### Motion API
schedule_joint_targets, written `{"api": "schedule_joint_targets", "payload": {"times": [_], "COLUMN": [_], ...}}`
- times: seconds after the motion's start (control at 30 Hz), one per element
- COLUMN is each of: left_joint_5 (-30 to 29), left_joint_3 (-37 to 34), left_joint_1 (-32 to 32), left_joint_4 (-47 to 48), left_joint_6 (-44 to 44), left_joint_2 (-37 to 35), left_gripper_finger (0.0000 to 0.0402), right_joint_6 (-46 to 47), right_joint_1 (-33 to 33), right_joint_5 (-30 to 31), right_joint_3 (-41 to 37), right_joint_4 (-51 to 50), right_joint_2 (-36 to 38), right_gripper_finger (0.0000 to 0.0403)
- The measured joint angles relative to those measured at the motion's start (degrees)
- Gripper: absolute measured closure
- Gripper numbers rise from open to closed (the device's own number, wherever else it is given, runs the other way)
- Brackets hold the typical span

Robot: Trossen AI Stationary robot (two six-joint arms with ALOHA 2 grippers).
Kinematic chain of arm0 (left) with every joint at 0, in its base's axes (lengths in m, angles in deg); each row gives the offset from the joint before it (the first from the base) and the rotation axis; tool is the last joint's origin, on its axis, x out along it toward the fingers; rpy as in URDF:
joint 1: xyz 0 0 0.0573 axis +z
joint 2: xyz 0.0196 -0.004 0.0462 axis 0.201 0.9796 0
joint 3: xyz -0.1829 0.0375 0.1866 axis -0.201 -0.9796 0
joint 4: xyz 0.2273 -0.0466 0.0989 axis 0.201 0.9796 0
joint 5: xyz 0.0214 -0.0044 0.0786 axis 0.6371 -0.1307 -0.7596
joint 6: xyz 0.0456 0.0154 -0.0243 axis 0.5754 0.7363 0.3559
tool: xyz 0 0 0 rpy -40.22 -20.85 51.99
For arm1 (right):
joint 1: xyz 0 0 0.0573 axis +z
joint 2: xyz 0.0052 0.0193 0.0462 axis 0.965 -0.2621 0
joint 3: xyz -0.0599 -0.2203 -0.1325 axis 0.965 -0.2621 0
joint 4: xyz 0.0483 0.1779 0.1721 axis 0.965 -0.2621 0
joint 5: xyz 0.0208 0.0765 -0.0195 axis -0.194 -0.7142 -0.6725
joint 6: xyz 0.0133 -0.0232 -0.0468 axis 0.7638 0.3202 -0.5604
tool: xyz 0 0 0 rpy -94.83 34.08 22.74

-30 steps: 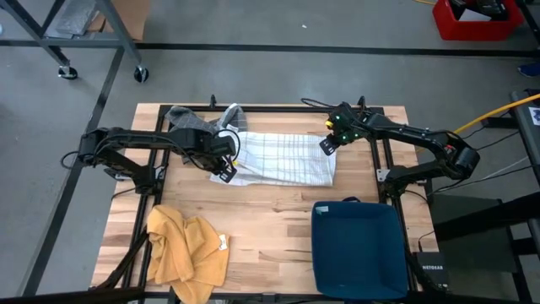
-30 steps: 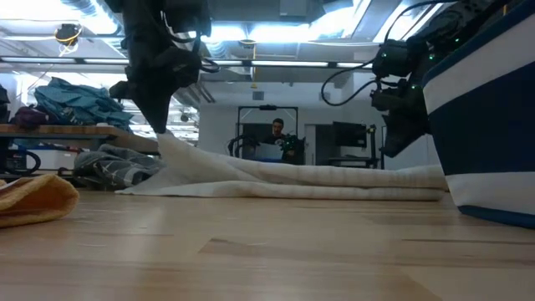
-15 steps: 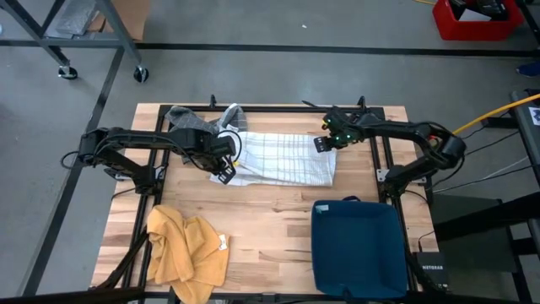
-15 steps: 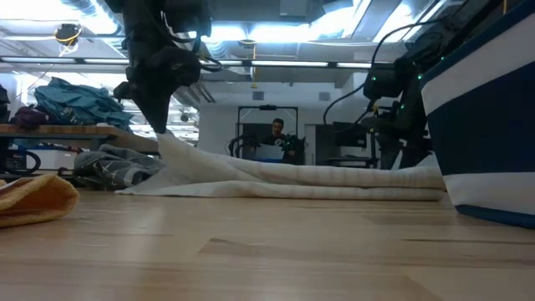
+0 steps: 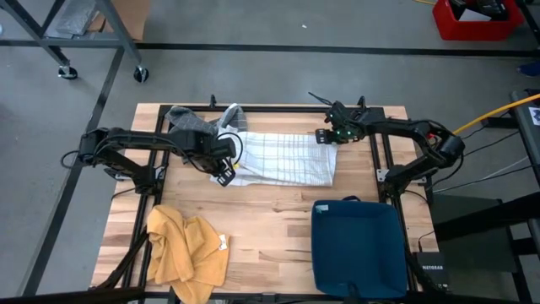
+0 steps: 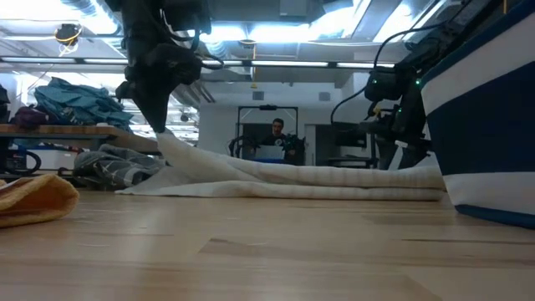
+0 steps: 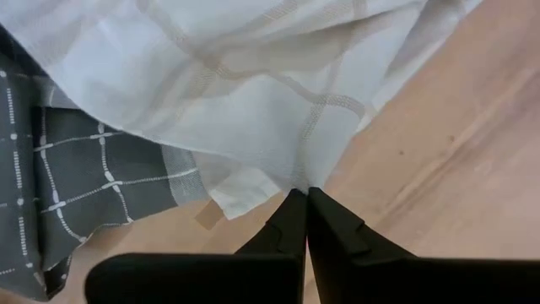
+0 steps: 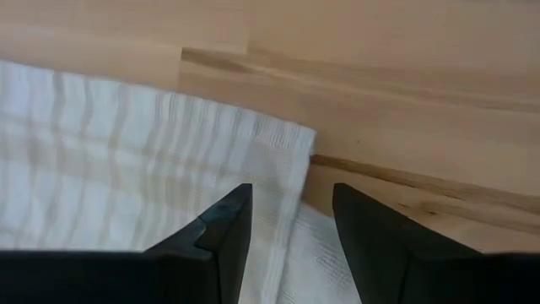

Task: Fold towel
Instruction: Fold the white kitchen towel

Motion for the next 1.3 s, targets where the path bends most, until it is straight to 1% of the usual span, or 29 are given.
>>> {"api": "schedule_joint_targets", "payload": {"times": [0.2,0.3,0.43,0.77,0.83,0.9,1.17,1.23,1.3], "left_joint_5": [-0.5,-1.0,-1.2,-1.2,-1.2,-1.2,-1.2,-1.2,-1.2], "left_joint_3": [0.0,0.0,0.0,0.0,0.0,0.0,0.0,0.0,0.0], "left_joint_1": [-1.0,-1.4,-1.5,-1.5,-1.5,-1.5,-1.5,-1.5,-1.5], "left_joint_4": [0.0,0.0,0.0,0.1,0.1,0.1,1.2,1.5,2.6], "left_joint_6": [0.0,0.0,0.0,-0.1,-0.3,-0.4,-0.5,-0.5,-0.6], "left_joint_2": [0.0,0.0,0.0,0.0,0.0,0.0,0.0,0.0,0.0], "left_gripper_finger": [0.0401,0.0401,0.0401,0.0401,0.0401,0.0401,0.0401,0.0401,0.0401], "right_joint_6": [0.5,2.9,3.1,3.1,2.7,2.3,-0.7,-1.3,-1.5], "right_joint_1": [0.1,0.0,0.2,0.2,0.2,0.2,0.2,0.2,0.2], "right_joint_5": [-0.7,-2.0,-5.1,-5.2,-5.0,-4.4,-2.4,-1.6,-1.2], "right_joint_3": [0.0,0.0,0.0,0.0,0.0,0.0,0.0,0.0,0.0], "right_joint_4": [0.2,0.5,2.5,6.8,7.1,7.1,7.1,6.9,6.2], "right_joint_2": [-0.4,-2.5,-5.9,-7.0,-7.0,-7.0,-7.0,-7.0,-7.0], "right_gripper_finger": [0.0233,0.0233,0.0233,0.0236,0.0246,0.0265,0.0384,0.0395,0.0388]}}
